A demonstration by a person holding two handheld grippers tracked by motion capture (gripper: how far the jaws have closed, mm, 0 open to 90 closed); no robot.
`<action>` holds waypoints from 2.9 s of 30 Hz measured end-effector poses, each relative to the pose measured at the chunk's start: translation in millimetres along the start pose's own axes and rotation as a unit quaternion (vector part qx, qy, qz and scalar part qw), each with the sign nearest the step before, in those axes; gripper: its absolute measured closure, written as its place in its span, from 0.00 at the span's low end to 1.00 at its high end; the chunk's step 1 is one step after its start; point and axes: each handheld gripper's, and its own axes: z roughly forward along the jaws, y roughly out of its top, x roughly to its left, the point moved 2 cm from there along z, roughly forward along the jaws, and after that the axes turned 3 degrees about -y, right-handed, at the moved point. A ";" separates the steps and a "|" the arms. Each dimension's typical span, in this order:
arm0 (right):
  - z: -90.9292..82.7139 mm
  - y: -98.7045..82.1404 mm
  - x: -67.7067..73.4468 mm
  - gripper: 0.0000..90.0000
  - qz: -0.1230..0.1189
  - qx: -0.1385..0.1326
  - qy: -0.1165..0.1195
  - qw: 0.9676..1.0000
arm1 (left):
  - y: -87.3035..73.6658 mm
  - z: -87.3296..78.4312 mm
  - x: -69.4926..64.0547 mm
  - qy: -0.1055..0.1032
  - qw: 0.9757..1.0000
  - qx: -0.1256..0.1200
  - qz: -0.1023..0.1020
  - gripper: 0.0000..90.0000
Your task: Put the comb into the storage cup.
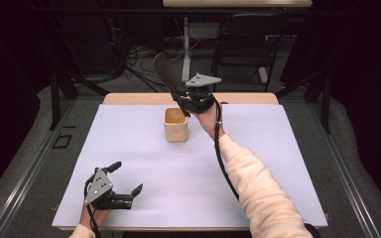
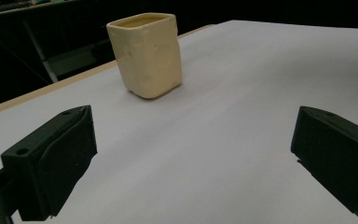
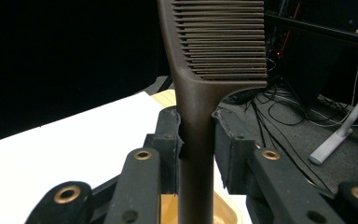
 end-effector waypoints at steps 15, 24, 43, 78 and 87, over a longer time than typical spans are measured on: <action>8.6 -1.4 -3.3 0.80 0.013 -0.011 -0.002 1.000 | -0.2 0.4 0.1 0.000 1.000 0.001 -0.001 0.00; 13.1 0.3 -1.0 0.80 0.014 -0.018 -0.002 1.000 | 0.0 -0.2 0.3 0.000 1.000 0.000 0.000 0.00; 18.0 0.5 1.5 0.80 0.024 -0.040 0.002 0.999 | 0.2 -0.2 -0.3 0.000 1.000 -0.001 -0.001 0.00; 33.9 -7.1 9.3 0.80 0.025 -0.052 0.008 0.998 | 0.4 -0.8 -0.4 -0.001 1.000 0.000 0.001 0.00; 37.5 -10.2 9.3 0.80 0.023 -0.053 0.011 0.998 | 0.3 -0.7 -0.2 -0.002 1.000 0.000 0.000 0.00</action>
